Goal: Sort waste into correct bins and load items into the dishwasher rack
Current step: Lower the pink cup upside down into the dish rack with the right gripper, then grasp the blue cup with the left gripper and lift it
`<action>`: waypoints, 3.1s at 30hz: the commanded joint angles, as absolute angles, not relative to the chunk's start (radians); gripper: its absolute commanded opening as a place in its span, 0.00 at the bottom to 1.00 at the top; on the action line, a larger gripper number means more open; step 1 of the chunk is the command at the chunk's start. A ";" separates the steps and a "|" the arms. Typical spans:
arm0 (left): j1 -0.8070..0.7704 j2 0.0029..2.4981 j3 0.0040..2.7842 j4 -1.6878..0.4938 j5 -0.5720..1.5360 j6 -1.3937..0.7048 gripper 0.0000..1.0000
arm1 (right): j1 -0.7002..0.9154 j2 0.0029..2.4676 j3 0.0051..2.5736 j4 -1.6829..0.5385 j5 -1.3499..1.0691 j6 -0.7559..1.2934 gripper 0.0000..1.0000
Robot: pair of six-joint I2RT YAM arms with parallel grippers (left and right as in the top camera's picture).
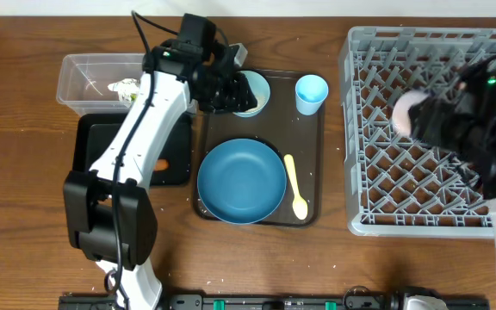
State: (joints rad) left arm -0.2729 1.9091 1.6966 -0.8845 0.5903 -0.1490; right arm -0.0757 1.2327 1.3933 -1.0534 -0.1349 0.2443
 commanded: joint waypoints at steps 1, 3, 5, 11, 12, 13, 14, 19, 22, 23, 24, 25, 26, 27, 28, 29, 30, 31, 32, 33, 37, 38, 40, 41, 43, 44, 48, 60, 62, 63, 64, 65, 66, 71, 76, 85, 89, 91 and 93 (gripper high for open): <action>-0.292 1.910 1.680 -0.892 0.414 -0.132 0.31 | -0.018 1.253 1.406 -1.125 -0.031 0.230 0.47; -0.299 1.910 1.663 -0.893 0.356 -0.132 0.31 | 0.008 1.279 1.406 -1.168 -0.030 0.230 0.47; -0.300 1.910 1.645 -0.892 0.319 -0.132 0.31 | 0.038 1.312 1.406 -1.202 -0.028 0.229 0.46; -0.299 1.915 1.608 -0.892 0.293 -0.131 0.31 | 0.086 1.430 1.406 -1.274 -0.021 0.231 0.45; -0.299 1.916 1.604 -0.891 0.292 -0.131 0.31 | 0.086 1.448 1.406 -1.283 -0.014 0.231 0.45; -0.299 1.916 1.600 -0.889 0.289 -0.132 0.31 | 0.086 1.465 1.406 -1.290 -0.003 0.231 0.45; -0.299 1.916 1.596 -0.888 0.277 -0.132 0.31 | 0.086 1.486 1.406 -1.295 0.012 0.231 0.45; -0.299 1.916 1.589 -0.886 0.259 -0.132 0.32 | 0.086 1.544 1.406 -1.290 0.052 0.231 0.44; -0.299 1.916 1.589 -0.885 0.260 -0.132 0.32 | 0.086 1.559 1.404 -1.292 0.073 0.231 0.44; -0.299 1.916 1.589 -0.885 0.260 -0.132 0.32 | 0.086 1.564 1.403 -1.293 0.080 0.231 0.44; -0.299 1.916 1.589 -0.885 0.260 -0.132 0.32 | 0.085 1.570 1.401 -1.293 0.083 0.231 0.44; -0.299 1.916 1.589 -0.885 0.260 -0.132 0.31 | 0.085 1.575 1.398 -1.290 0.083 0.231 0.44; -0.299 1.916 1.589 -0.886 0.259 -0.132 0.32 | 0.085 1.582 1.393 -1.284 0.083 0.231 0.43; -0.299 1.916 1.589 -0.886 0.260 -0.132 0.32 | 0.086 1.588 1.390 -1.282 0.082 0.231 0.43; -0.299 1.916 1.589 -0.886 0.260 -0.132 0.32 | 0.086 1.594 1.386 -1.278 0.079 0.231 0.43; -0.299 1.916 1.589 -0.886 0.260 -0.132 0.32 | 0.086 1.602 1.383 -1.275 0.076 0.231 0.43; -0.299 1.916 1.589 -0.885 0.260 -0.132 0.32 | 0.086 1.610 1.378 -1.271 0.069 0.231 0.43; -0.299 1.916 1.589 -0.885 0.260 -0.132 0.32 | 0.087 1.617 1.373 -1.268 0.062 0.231 0.43; -0.299 1.916 1.589 -0.886 0.260 -0.132 0.32 | 0.088 1.623 1.368 -1.267 0.054 0.231 0.42; -0.299 1.916 1.589 -0.886 0.260 -0.132 0.32 | 0.088 1.628 1.361 -1.262 0.047 0.231 0.42; -0.299 1.916 1.589 -0.886 0.260 -0.132 0.32 | 0.093 1.631 1.331 -1.245 0.044 0.231 0.43; -0.299 1.916 1.589 -0.886 0.260 -0.132 0.32 | 0.094 1.631 1.326 -1.242 0.040 0.231 0.42; -0.299 1.916 1.589 -0.886 0.260 -0.132 0.32 | 0.099 1.631 1.312 -1.232 0.032 0.231 0.43; -0.299 1.916 1.589 -0.885 0.260 -0.132 0.32 | 0.101 1.631 1.306 -1.226 0.028 0.231 0.45; -0.299 1.916 1.589 -0.885 0.260 -0.132 0.32 | 0.104 1.631 1.295 -1.214 0.027 0.231 0.55; -0.299 1.916 1.589 -0.885 0.260 -0.132 0.32 | 0.104 1.631 1.291 -1.211 0.026 0.231 0.61; -0.299 1.916 1.589 -0.885 0.260 -0.132 0.36 | 0.104 1.631 1.291 -1.206 0.026 0.231 0.82; -0.310 1.916 1.589 -0.803 0.321 -0.132 0.38 | 0.101 1.621 1.467 -1.260 0.019 0.221 0.92; -0.328 1.916 1.589 -0.744 0.369 -0.132 0.38 | 0.091 1.615 1.542 -1.286 0.023 0.218 0.93; -0.340 1.916 1.589 -0.715 0.378 -0.133 0.41 | 0.087 1.612 1.575 -1.297 0.023 0.210 0.93; -0.355 1.916 1.590 -0.686 0.377 -0.139 0.45 | 0.082 1.609 1.607 -1.308 0.023 0.204 0.93; -0.373 1.916 1.590 -0.653 0.377 -0.142 0.48 | 0.076 1.606 1.643 -1.320 0.027 0.202 0.94; -0.388 1.916 1.590 -0.624 0.377 -0.149 0.51 | 0.070 1.601 1.675 -1.330 0.030 0.200 0.94; -0.459 1.962 1.656 -0.532 0.372 -0.162 0.62 | 0.051 1.570 1.747 -1.339 0.034 0.193 0.95; -0.489 2.094 1.811 -0.537 0.373 -0.162 0.67 | 0.051 1.544 1.748 -1.346 0.034 0.193 0.95; -0.495 2.276 1.959 -0.537 0.363 -0.200 0.68 | 0.052 1.544 1.747 -1.359 0.033 0.193 0.96; -0.500 2.315 1.959 -0.537 0.362 -0.204 0.62 | 0.052 1.544 1.747 -1.358 0.033 0.193 0.96; -0.502 2.326 1.958 -0.537 0.362 -0.204 0.56 | 0.052 1.544 1.747 -1.358 0.033 0.193 0.96; -0.506 2.331 1.958 -0.536 0.362 -0.204 0.45 | 0.052 1.544 1.747 -1.358 0.034 0.193 0.96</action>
State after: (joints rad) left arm -0.4984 2.3177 1.9305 -0.5369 0.3668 -0.2073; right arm 0.0601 1.5558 1.7317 -1.3571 0.0269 0.2039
